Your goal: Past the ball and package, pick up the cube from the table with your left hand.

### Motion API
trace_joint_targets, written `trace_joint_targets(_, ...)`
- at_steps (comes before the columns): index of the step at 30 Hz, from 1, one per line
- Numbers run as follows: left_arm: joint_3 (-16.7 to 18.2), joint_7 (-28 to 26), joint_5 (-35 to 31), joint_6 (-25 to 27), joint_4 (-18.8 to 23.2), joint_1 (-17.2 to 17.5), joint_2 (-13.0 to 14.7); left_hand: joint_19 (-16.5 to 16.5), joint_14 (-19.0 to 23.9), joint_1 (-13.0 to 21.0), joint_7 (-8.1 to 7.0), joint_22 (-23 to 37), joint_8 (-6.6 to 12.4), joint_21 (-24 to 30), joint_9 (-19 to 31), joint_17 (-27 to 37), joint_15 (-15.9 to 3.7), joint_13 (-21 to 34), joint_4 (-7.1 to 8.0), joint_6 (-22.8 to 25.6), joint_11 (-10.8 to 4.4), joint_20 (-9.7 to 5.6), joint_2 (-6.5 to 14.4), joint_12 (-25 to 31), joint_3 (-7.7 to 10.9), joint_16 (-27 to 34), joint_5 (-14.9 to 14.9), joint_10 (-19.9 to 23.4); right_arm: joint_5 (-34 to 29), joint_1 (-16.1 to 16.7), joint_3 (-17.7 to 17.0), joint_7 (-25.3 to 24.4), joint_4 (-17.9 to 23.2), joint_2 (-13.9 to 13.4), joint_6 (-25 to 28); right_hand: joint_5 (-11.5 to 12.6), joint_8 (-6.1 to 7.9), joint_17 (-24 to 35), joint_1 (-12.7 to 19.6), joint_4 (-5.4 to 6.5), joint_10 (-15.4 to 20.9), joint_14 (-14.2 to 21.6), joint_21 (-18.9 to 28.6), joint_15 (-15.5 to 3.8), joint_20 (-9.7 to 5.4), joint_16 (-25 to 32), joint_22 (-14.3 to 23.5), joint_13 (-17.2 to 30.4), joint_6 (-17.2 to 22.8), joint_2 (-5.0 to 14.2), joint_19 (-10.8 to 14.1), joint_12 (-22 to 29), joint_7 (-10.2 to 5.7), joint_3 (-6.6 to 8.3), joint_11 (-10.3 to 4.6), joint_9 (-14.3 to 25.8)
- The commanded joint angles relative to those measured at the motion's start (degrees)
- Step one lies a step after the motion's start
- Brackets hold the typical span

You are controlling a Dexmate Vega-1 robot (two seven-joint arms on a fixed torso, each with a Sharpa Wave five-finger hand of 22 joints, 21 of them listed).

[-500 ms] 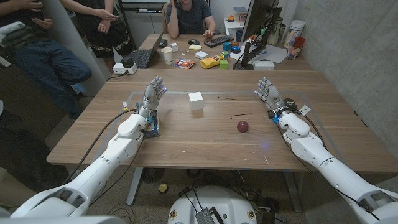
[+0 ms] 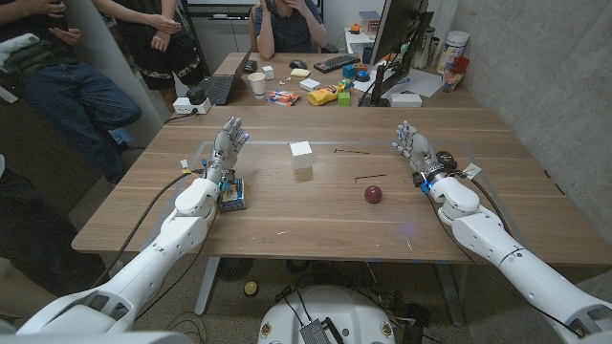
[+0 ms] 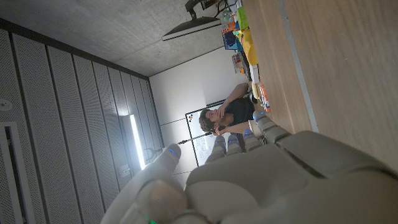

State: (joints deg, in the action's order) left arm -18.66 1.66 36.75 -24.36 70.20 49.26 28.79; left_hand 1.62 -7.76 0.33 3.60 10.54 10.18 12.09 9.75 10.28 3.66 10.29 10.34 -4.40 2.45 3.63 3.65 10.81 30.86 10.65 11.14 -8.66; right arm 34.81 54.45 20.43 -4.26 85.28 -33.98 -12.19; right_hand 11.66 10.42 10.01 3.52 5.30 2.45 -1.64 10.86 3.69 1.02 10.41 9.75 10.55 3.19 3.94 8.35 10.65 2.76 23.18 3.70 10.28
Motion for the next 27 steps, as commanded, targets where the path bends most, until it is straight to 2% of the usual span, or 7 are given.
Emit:
trace_joint_targets(1, 0.1, -6.3, -5.7, -3.8, 0.5, -0.5, -0.6, 0.3, -0.1, 0.4, 0.36, 0.3, 0.46, 0.4, 0.3, 0.2, 0.15, 0.1, 0.1, 0.4, 0.22, 0.69, 6.3, 0.5, 0.83, 0.4, 0.5, 0.3, -0.2, 0.2, -0.1, -0.1, 0.1, 0.1, -0.5, 0.3, 0.39, 0.3, 0.2, 0.17, 0.1, 0.1, 0.4, 0.41, 0.08, 0.3, 0.2, 0.2, 0.2, -0.06, 0.5, 0.4, 0.2, 0.06, 0.63, 0.3)
trace_joint_targets(7, 0.1, -14.2, -13.1, -6.4, 0.6, -1.8, -1.5, 1.9, 1.7, 0.8, -1.05, 0.3, 1.17, 1.0, 0.4, 0.2, -0.87, 0.1, 0.12, 2.8, -0.36, -0.86, 6.9, 1.2, 1.67, 0.8, 0.7, 2.6, 0.0, 0.2, -0.2, -0.2, -0.1, 0.2, -0.6, 0.3, 0.37, 0.3, 0.1, 0.24, 0.1, 0.1, 0.4, 0.27, -0.07, 0.3, 0.2, 0.2, 0.2, 0.03, 0.5, 0.4, 0.17, 0.03, 0.54, 0.3)
trace_joint_targets(11, -0.4, -21.9, -21.6, -6.3, 1.3, -3.0, -1.2, 3.1, 3.2, 0.9, -1.01, 0.3, 1.42, 1.4, 0.5, 0.2, -0.99, 0.2, 0.21, 4.5, -0.72, -1.17, 7.2, 1.7, 2.31, 1.0, 0.8, 4.5, 0.2, 0.2, -0.1, 0.0, -0.3, 0.4, -0.7, 0.4, 0.39, 0.4, 0.0, 0.43, 0.3, 0.3, 0.4, -0.27, -0.42, 0.4, 0.2, 0.2, 0.2, 0.59, 0.6, 0.5, 0.14, 0.17, 0.34, 0.3)
trace_joint_targets(15, -1.3, -27.9, -30.1, -7.4, 0.2, -5.3, -1.0, 5.4, 6.2, 2.4, -1.4, 0.2, 1.82, 2.0, 0.5, 0.1, -2.45, 0.2, -0.64, 7.8, -1.52, -3.27, 7.5, 2.5, 4.8, 1.3, 0.5, 8.3, 0.3, 0.2, 0.0, 0.3, -0.6, 0.5, -0.8, 0.4, 0.38, 0.4, 0.0, 0.49, 0.3, 0.3, 0.4, -0.39, -0.51, 0.5, 0.2, 0.2, 0.1, 0.74, 0.6, 0.5, 0.18, 0.2, 0.26, 0.3)
trace_joint_targets(17, -1.6, -31.2, -33.9, -7.8, -0.2, -6.4, -1.1, 7.6, 9.2, 3.9, -1.57, 0.1, 2.1, 2.6, 0.4, -0.1, -3.21, 0.2, -1.26, 11.2, -1.49, -3.71, 7.6, 2.7, 7.38, 1.4, 0.1, 10.7, 0.3, 0.1, 0.1, 0.5, -0.7, 0.6, -0.9, 0.4, 0.4, 0.4, 0.0, 0.52, 0.3, 0.4, 0.4, -0.37, -0.54, 0.5, 0.2, 0.2, 0.1, 0.78, 0.6, 0.5, 0.22, 0.2, 0.27, 0.3)
trace_joint_targets(20, -1.9, -33.7, -37.3, -8.5, -0.6, -7.7, -1.0, 9.4, 11.1, 5.3, -1.3, 0.0, 2.06, 2.9, 0.5, -0.2, -3.45, 0.2, -1.81, 13.2, -2.16, -3.87, 7.6, 2.8, 9.63, 1.3, -0.4, 12.7, 0.5, -0.1, 0.3, 0.9, -1.2, 0.7, -0.9, 0.4, 0.41, 0.4, -0.1, 0.56, 0.4, 0.4, 0.4, -0.46, -0.64, 0.5, 0.2, 0.2, 0.2, 0.81, 0.6, 0.5, 0.22, 0.18, 0.3, 0.3)
trace_joint_targets(27, -2.4, -39.0, -43.6, -8.1, -0.2, -9.6, -0.6, 9.3, 11.1, 5.8, -1.24, 0.0, 1.96, 2.8, 0.5, -0.2, -3.34, 0.2, -2.02, 13.7, -1.87, -3.71, 7.8, 2.7, 10.45, 1.0, -0.4, 13.1, 0.4, -0.3, 0.2, 1.0, -1.8, 1.0, -1.4, 0.4, 0.4, 0.4, -0.2, 0.64, 0.5, 0.5, 0.4, -0.55, -0.73, 0.5, 0.2, 0.2, 0.1, 0.72, 0.5, 0.5, 0.33, 0.06, 0.36, 0.3)
